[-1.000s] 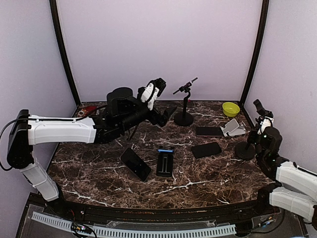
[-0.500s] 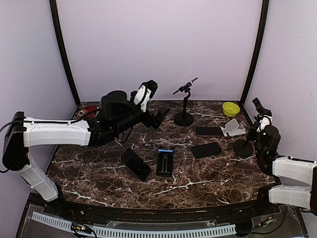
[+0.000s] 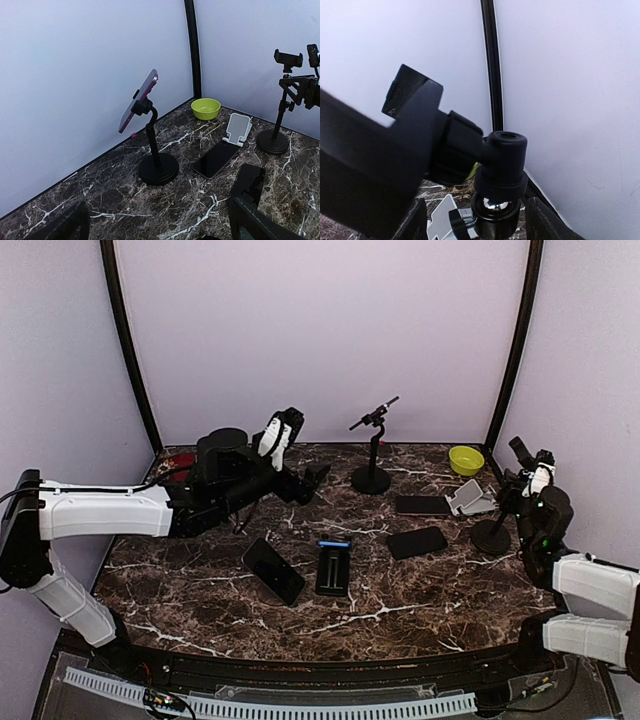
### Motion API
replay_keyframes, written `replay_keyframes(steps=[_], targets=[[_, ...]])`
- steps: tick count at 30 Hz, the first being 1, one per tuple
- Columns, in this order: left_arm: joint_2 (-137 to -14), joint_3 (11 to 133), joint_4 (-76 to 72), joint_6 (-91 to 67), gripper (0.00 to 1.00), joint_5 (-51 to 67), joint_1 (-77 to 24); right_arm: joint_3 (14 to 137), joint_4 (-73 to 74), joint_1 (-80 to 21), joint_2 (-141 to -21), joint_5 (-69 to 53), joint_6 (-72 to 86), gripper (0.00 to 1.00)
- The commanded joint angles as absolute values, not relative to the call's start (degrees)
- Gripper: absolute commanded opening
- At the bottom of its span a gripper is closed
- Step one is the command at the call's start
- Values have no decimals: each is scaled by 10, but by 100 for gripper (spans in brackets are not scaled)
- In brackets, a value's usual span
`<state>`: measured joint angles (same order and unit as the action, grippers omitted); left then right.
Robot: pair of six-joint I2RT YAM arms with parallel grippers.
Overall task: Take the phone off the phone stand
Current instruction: Place the phone stand at the corner of the board, then remove the phone from the phone stand.
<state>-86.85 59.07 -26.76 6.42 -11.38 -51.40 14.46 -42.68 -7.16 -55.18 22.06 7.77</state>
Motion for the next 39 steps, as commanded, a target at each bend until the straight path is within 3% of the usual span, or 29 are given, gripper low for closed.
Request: replay_keyframes(steps=[1,8,10,30,39], targets=[[-839,574,-259,38,99,-108,-504,162,-402,-69,-522,204,82,70],[-838,572,-243,30,99,-94,-503,149,-339,-70,-465,164,113,94],[-838,572,-240,27,99,-92,-503,145,-323,-71,-448,159,119,97],[-843,580,-158,-13,99,-69,-501,174,-44,-75,-284,80,248,99],[-850,593,-97,-18,99,22,-489,187,17,-123,-242,-2,294,94]])
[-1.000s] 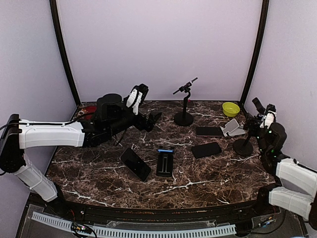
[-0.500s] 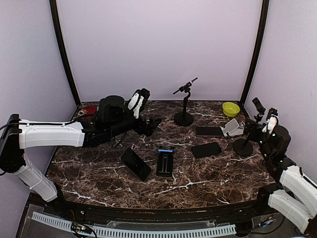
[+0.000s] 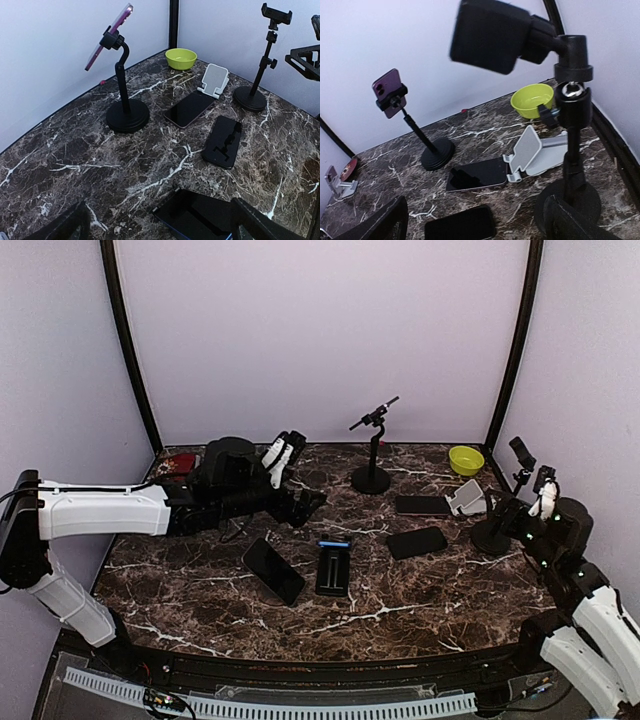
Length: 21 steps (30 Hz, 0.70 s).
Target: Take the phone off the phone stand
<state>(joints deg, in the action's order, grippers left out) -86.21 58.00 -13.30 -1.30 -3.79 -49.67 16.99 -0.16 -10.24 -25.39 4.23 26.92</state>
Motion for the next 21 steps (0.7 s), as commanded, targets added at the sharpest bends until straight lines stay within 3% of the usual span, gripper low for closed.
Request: replay_keyframes(steps=[1,5,12,21], targets=[[-849,591,-94,-8,99,44,-489,186,16,-128,-242,-11,296,94],[-833,579,-80,45,94,106,-490,184,9,-161,-254,-51,284,91],[-796,538,-82,38,93,84,-490,203,9,-238,-294,-65,247,88],[-794,546,-26,126,84,156,-493,240,-16,-282,-376,-84,223,88]])
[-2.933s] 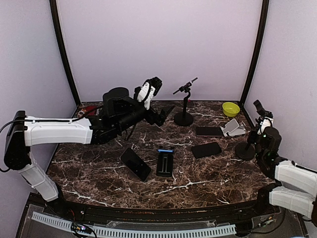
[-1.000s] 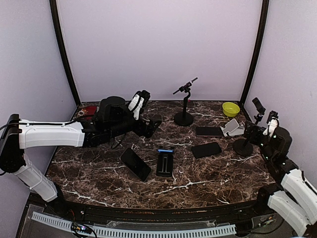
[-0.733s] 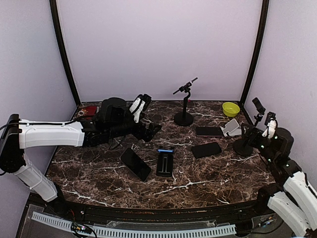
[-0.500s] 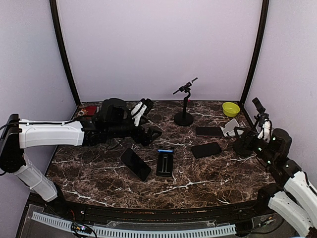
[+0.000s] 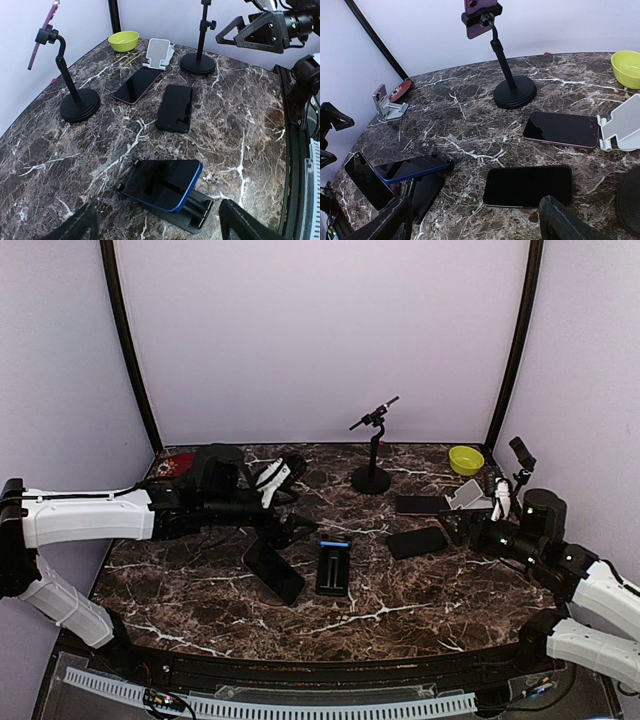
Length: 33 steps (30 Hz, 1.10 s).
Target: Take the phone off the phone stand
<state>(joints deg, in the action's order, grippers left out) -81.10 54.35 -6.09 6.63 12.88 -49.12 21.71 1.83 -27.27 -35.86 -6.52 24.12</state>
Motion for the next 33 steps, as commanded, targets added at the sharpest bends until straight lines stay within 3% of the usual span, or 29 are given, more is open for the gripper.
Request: replay_keyframes(steps=[1,11,16,22,33], targets=[[-796,551,-19,140,84,155,-496,243,-20,-282,-384,-88,223,88],[-850,579,3,308,77,174,-540,250,-54,-283,-421,-126,208,88],[-868,552,-67,365,70,184,-540,254,-50,-283,-424,-157,188,88],[-905,552,-101,415,62,189,-540,254,-50,-283,-425,-161,186,88],[-977,602,-85,461,57,135,-540,255,-44,-283,-421,-162,184,88]])
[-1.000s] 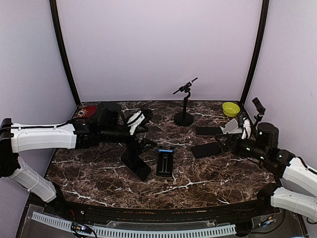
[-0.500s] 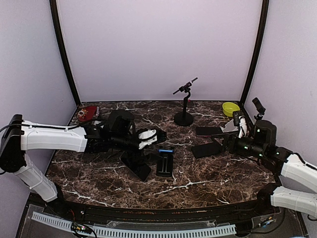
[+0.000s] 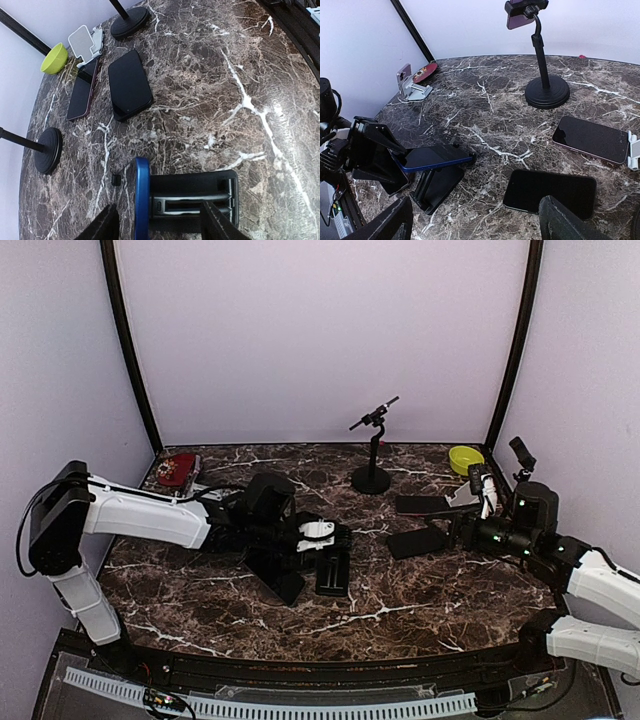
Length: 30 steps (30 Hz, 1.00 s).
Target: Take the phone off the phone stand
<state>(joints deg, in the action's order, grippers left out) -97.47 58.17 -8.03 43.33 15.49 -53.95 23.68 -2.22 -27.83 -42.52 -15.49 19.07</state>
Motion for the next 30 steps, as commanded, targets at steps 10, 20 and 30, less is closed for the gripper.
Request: replay_keyframes(steps=[10,20,30], targets=[[-980,568,-151,481,39,105,-537,259,-44,-283,-430,-168,174,88],[-960,567,-164,495,9,114,-537,250,-51,-283,-428,-176,166,88],[-940,590,-146,512,0,116,-537,248,-73,-284,-441,-213,139,87]])
